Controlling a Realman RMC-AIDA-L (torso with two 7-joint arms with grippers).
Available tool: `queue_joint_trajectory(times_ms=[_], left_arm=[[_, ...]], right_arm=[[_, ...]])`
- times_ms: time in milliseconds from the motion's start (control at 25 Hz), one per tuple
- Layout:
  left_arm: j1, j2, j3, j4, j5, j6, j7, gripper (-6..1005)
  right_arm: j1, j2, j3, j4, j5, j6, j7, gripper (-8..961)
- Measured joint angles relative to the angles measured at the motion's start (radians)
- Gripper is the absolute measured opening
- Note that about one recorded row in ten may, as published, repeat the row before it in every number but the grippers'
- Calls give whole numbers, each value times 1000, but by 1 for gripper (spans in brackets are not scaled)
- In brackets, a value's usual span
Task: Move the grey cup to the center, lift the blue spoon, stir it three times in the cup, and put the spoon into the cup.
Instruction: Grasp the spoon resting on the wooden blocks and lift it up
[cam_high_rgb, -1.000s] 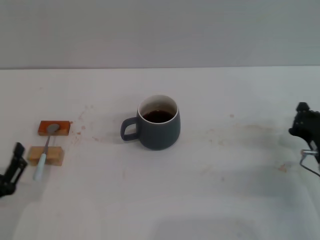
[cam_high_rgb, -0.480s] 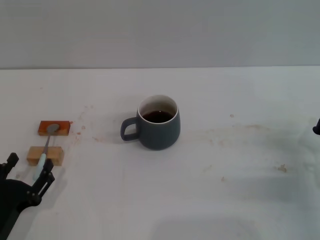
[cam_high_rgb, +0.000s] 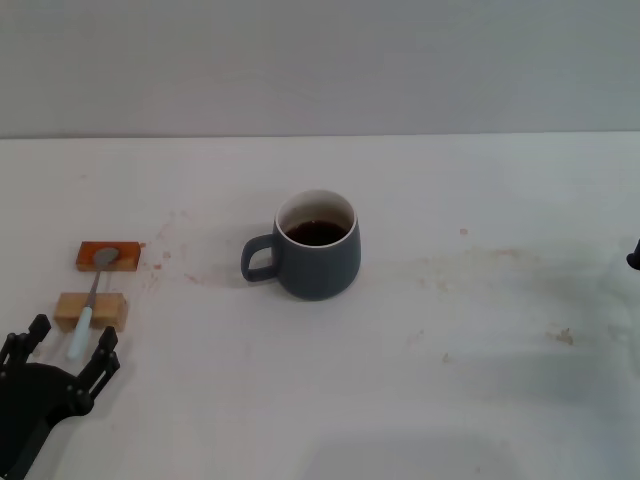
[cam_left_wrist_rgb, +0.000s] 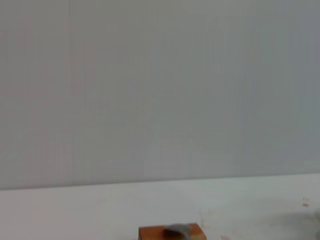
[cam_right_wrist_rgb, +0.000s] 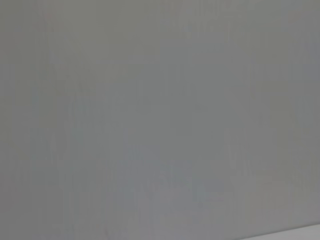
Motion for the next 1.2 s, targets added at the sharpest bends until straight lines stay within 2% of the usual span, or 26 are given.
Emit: queue_joint_trajectory(times_ms=[1080, 1200], left_arm=[[-16, 0, 2, 0, 0, -38, -1, 791], [-17, 0, 1, 0, 0, -49, -3, 740]], right_arm=[[-8, 0, 0, 4, -3, -1, 0, -1], [-8, 0, 0, 6, -6, -2, 0, -1]])
